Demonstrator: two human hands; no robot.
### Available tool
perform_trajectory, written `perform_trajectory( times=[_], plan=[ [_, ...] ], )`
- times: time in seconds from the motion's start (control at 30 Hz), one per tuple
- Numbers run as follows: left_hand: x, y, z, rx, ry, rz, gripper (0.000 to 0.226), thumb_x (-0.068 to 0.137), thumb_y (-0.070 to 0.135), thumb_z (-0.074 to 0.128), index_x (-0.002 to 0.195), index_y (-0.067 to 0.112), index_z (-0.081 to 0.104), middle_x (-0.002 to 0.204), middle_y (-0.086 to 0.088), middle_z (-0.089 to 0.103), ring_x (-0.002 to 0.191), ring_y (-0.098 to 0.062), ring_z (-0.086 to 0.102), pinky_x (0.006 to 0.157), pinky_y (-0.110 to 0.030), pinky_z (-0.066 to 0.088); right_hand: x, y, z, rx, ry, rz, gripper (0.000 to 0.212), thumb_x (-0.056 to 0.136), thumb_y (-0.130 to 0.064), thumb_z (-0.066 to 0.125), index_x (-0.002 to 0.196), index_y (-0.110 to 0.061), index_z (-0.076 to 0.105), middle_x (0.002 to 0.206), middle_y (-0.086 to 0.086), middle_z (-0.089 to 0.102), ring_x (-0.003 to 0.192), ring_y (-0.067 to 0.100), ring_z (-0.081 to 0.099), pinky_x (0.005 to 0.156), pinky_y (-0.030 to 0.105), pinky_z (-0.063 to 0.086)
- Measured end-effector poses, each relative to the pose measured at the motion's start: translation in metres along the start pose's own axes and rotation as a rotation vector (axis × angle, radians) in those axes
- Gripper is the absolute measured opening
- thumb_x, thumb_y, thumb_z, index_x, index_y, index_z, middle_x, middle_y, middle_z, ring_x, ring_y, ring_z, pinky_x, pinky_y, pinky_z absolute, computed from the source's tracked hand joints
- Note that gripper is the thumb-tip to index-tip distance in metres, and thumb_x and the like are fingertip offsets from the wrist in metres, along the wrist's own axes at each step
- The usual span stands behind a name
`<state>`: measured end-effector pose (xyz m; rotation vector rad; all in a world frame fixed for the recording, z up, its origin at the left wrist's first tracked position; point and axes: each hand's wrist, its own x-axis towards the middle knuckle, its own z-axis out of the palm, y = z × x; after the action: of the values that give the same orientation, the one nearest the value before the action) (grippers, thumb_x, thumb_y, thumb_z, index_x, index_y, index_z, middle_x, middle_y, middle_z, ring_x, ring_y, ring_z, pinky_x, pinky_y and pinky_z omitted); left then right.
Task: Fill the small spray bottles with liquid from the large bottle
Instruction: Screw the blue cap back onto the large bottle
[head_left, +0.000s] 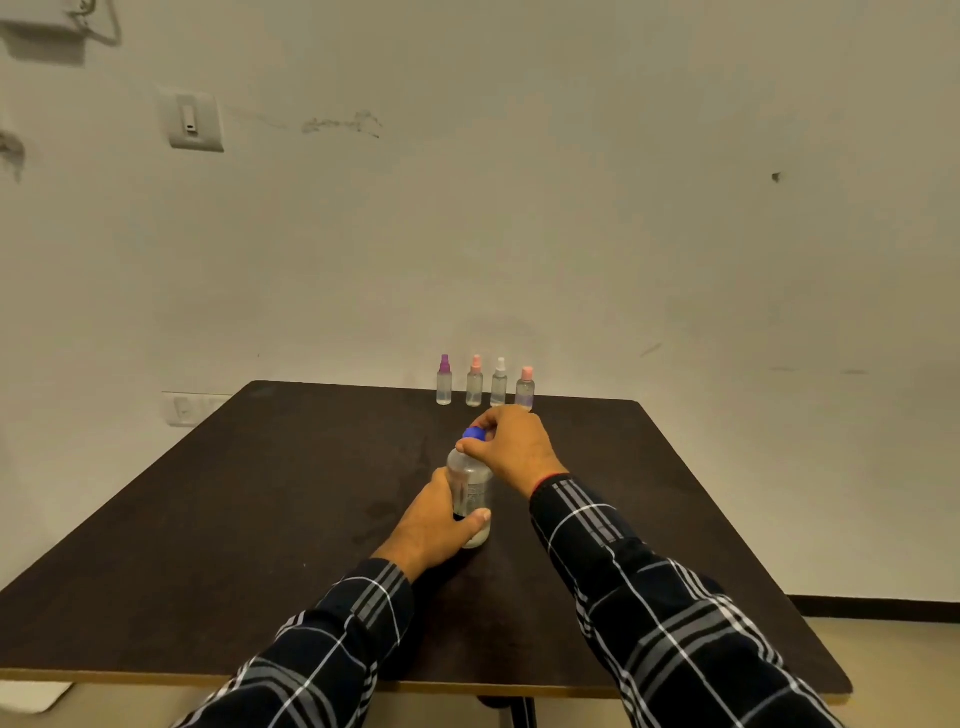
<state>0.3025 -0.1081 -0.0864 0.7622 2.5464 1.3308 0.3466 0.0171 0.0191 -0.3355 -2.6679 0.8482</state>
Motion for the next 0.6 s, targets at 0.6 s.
perform_trajectory(
  times=[0.6],
  plan=[
    [0.063, 0.011, -0.057, 0.569, -0.318, 0.057, 0.045, 0.096, 0.016, 0.063, 0.138, 0.029, 0.06, 0.134, 0.006, 0.063, 0.123, -0.014, 0.058, 0.11, -0.036, 0.046, -0.007, 0.059, 0.011, 0.219, -0.162, 0.125, 0.07, 0.073, -0.021, 0.086, 0.131, -0.024, 0.046, 0.128, 0.001, 0.058, 0.117, 0.02, 0.057, 0.1, 0.037, 0.049]
  ],
)
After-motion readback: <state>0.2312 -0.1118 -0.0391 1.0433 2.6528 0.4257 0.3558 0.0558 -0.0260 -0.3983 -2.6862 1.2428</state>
